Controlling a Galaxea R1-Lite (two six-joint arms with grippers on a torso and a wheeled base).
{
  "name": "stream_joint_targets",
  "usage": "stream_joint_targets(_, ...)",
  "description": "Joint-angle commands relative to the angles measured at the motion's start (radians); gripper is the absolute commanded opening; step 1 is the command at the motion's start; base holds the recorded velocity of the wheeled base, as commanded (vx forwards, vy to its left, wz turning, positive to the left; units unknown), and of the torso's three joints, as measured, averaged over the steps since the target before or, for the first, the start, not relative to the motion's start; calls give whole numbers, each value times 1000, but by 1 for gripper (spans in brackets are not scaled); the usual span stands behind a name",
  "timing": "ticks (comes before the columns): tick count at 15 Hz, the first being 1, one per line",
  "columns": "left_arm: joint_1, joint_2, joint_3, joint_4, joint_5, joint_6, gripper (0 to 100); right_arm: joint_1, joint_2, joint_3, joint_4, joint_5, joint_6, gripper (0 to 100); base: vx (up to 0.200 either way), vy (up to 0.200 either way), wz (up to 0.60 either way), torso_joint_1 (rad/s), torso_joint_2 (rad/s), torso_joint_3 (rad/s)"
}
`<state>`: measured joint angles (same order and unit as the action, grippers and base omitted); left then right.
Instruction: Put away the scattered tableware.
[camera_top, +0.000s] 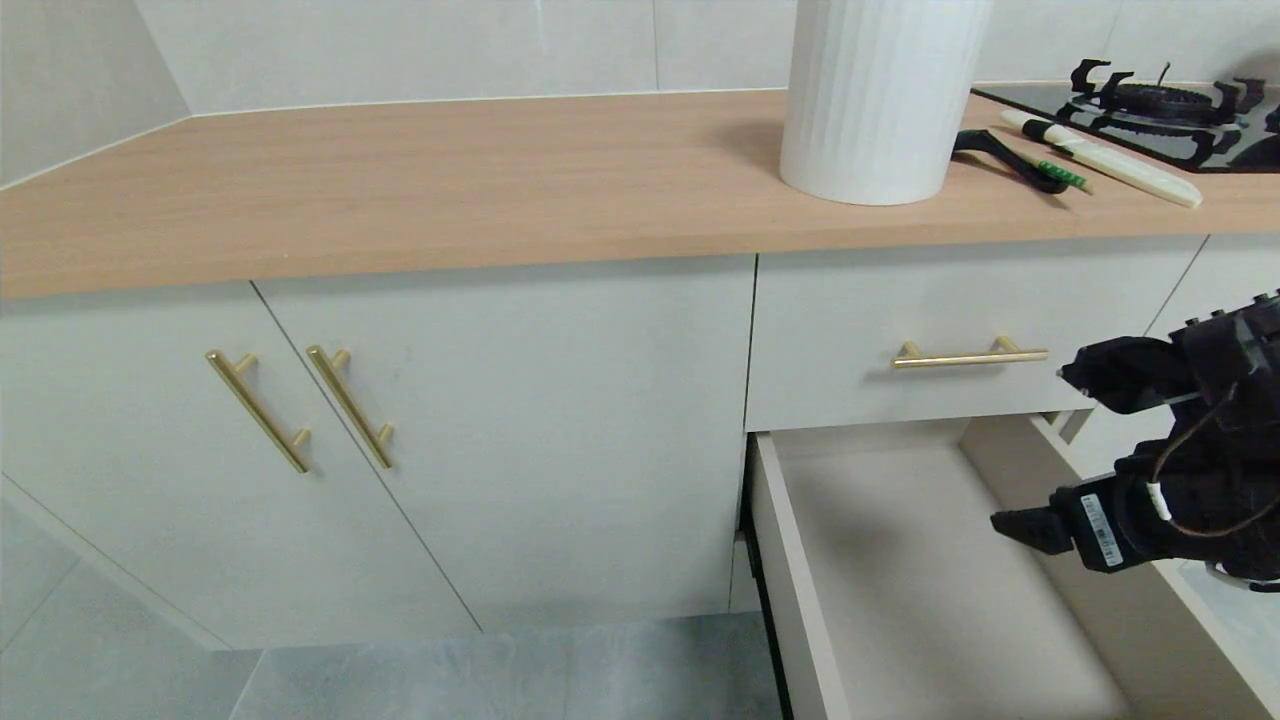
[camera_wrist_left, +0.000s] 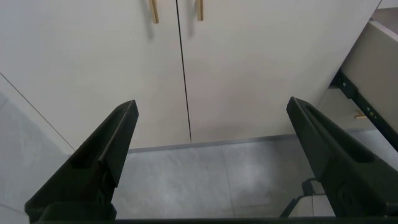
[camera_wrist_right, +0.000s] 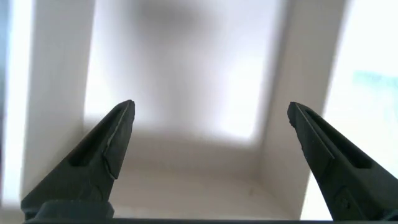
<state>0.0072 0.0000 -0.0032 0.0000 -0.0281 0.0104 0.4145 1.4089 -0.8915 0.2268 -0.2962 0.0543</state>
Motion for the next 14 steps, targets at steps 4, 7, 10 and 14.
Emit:
stream_joint_targets(4,0,0,2,0,0,0,100,-19,-47,2,-24,-3,-10,100,0,0,0,0,0,0)
stream_joint_targets(7,0,2,0,0,0,0,100,-19,-47,2,-24,-3,-10,100,0,0,0,102,-201,-147)
stream_joint_targets(10,0,2,0,0,0,0,100,-19,-44,2,-24,-3,-10,100,0,0,0,183,-284,-255)
stream_joint_targets(14,0,2,0,0,-1,0,100,-19,-41,3,-24,-3,-10,100,0,0,0,91,-590,-242)
